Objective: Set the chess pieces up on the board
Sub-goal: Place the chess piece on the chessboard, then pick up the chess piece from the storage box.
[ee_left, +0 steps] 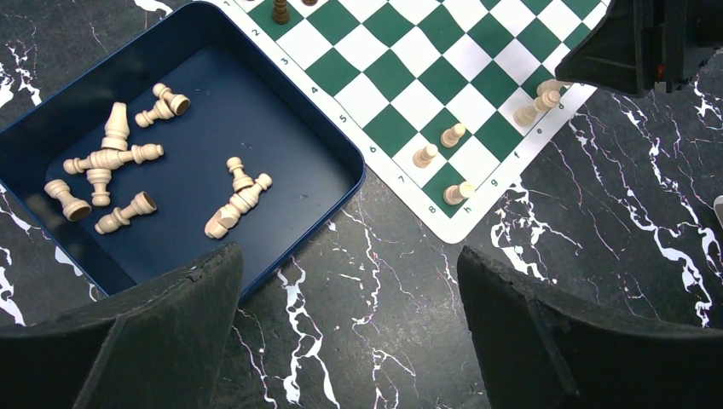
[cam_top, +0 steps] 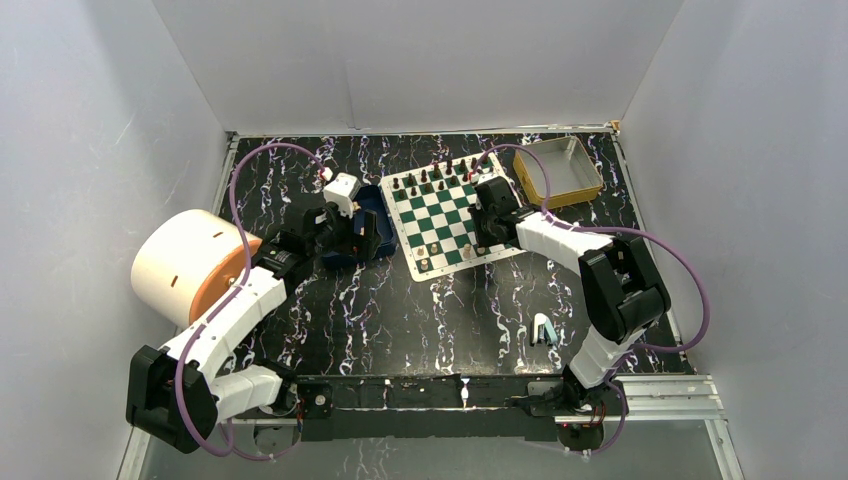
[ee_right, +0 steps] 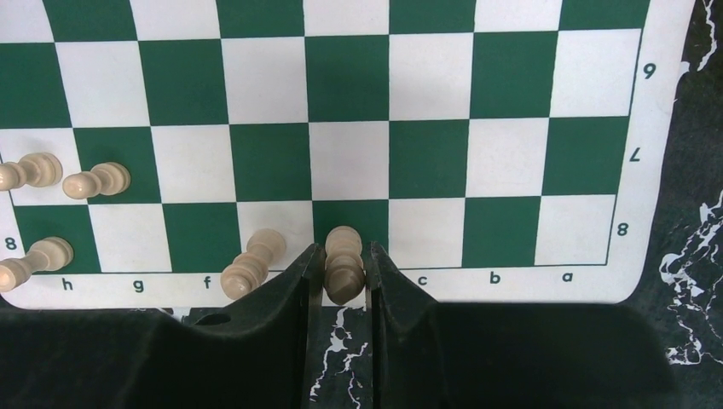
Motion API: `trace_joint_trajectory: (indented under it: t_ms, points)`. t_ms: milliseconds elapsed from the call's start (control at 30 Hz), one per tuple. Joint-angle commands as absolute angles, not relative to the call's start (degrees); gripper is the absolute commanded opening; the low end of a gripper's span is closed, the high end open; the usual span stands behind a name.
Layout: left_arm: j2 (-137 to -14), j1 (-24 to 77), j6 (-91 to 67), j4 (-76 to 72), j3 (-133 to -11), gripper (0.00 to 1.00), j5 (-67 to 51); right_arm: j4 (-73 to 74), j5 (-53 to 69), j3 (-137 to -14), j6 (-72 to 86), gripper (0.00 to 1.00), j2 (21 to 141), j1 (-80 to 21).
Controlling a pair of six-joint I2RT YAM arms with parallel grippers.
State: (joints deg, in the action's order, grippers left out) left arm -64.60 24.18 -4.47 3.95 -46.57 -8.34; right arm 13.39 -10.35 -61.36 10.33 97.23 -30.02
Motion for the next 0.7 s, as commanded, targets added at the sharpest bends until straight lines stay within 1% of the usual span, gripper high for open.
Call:
trace_joint_trajectory:
  t_ms: [0, 133, 267, 367, 433, 533, 667]
  points:
    - [-63.0, 24.4, -3.9, 4.0, -48.3, 0.93, -8.2, 12.8, -10.5, -64.2, 10.6, 0.36, 97.7, -30.0]
    - [-63.0, 24.4, -4.9, 3.6, -48.0, 0.93, -7.3, 13.3, -9.2, -65.1, 11.9, 0.45, 97.0, -30.0]
    - [-63.1, 24.4, -5.5, 3.8, -47.8, 0.93, -5.2, 13.6, -8.3, -65.6, 12.9, 0.50, 95.8, -30.0]
    - [-63.4, 24.4, -7.4, 4.1, -47.7, 0.93, 0.4, 14.3, -8.4, -65.9, 13.2, 0.53, 94.5, -30.0]
    - [-63.8, 24.4, -10.3, 4.3, -47.7, 0.93, 6.1, 15.0, -9.0, -66.4, 13.4, 0.55, 93.6, -30.0]
    - [-64.7, 24.4, -11.7, 5.1, -47.9, 0.93, 10.3, 16.7, -8.7, -67.0, 14.1, 0.63, 91.5, -29.9]
    - [-67.2, 24.4, -11.4, 7.5, -49.3, 0.93, 10.6, 16.2, -7.1, -65.8, 14.8, 0.73, 86.9, -30.0]
